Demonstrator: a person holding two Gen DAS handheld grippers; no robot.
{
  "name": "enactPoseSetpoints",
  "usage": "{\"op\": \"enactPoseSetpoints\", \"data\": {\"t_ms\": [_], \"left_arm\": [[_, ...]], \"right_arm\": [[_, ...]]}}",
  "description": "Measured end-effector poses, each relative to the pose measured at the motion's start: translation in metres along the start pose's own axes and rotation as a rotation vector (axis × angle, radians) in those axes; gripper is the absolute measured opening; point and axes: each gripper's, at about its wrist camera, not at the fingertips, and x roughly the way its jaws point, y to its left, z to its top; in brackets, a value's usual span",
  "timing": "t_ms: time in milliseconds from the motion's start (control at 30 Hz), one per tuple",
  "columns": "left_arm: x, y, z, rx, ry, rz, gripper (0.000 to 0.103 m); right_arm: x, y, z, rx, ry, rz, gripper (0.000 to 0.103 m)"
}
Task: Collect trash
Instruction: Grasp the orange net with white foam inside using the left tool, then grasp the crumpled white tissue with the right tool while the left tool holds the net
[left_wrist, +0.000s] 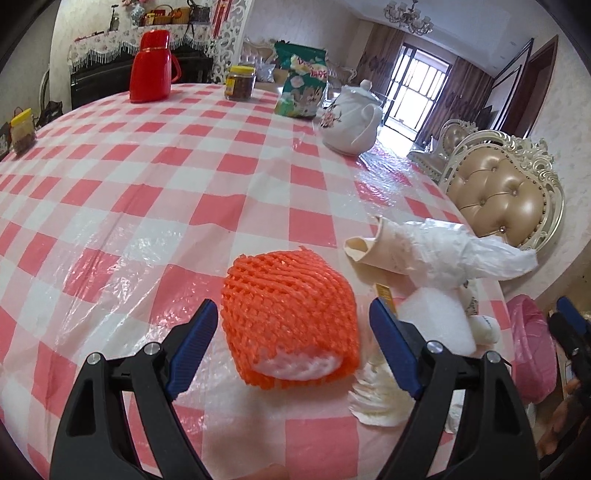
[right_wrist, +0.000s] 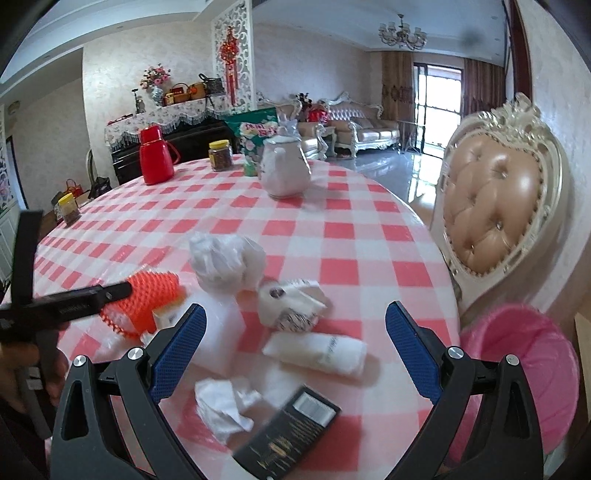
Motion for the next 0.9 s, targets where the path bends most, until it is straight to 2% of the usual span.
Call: {"op": "enactPoseSetpoints", "data": {"t_ms": [167,300,500,700,900], "left_arm": [[0.015,0.004,0.000,-0.009,0.031,0.000,0.075],[0.022,0.004,-0.004,-0.005,0.053,-0.002,0.065],[0.024,0.005,-0.005,0.009,0.063,-0.004,0.054],[0.020,0.005,-0.007,0.011,0.061,-0.012,0.042],[0.014,0.005,-0.007,0.003,0.050,-0.020,0.039]], "right_arm": [[0.007,0.017,0.019,-0.025,-0.022,0.023,0.092],[0.021,0.030,0.032,-0.043,-0.003,0.031,0.092],[0.054,0.047,0.042,-0.059,0.077,0.080,0.092],[0.080,0.056,0.045,-0.077,0.143,0.088,0.092],[0.105,0.058,0.045,-0.111,0.217,0.056,0.091]]}}
